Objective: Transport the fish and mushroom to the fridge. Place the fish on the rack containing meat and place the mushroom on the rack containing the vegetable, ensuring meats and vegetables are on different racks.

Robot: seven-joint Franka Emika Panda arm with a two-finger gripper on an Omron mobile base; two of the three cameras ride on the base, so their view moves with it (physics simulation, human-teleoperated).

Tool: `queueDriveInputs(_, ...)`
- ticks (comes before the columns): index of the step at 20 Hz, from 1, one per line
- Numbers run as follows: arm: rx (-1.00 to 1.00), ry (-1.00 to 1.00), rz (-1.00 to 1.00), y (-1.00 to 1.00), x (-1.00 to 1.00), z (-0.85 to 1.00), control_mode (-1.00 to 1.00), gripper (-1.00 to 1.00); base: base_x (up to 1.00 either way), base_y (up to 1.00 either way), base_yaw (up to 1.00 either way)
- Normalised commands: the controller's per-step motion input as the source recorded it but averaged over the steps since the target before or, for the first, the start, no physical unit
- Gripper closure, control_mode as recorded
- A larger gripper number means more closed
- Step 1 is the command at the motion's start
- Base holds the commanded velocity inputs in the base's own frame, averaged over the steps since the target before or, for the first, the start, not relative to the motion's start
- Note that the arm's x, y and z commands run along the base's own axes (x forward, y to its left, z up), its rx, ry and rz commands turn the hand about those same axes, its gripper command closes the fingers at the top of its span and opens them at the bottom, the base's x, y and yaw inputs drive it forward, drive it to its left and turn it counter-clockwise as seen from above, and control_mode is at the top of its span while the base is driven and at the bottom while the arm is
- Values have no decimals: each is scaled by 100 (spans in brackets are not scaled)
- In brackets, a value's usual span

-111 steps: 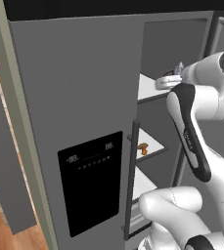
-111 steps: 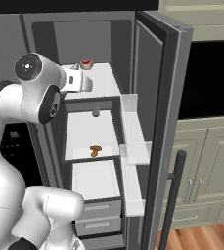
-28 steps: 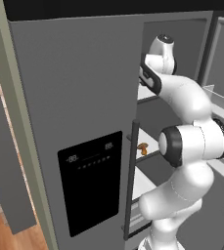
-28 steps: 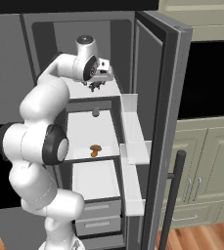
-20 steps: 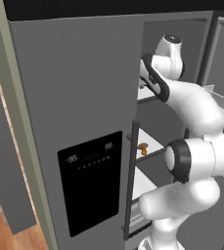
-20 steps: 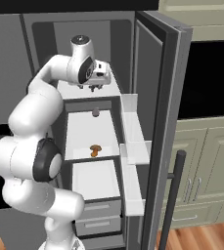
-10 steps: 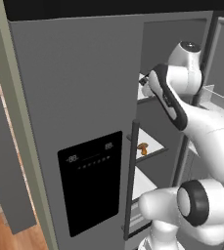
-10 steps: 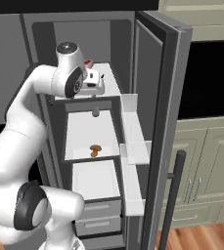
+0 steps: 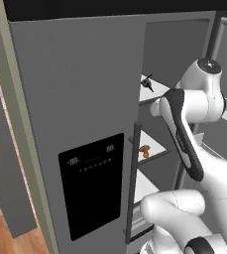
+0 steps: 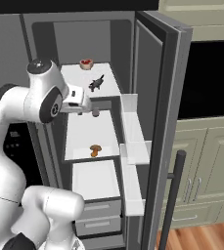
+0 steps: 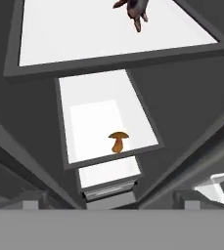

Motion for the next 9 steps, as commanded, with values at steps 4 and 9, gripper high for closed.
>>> queueDriveInputs(4,0,0,-14,5,-100,2,-100,-100,0,0,0)
queueDriveInputs(9,0,0,-16,0,-100,16,-100,-100,0,0,0)
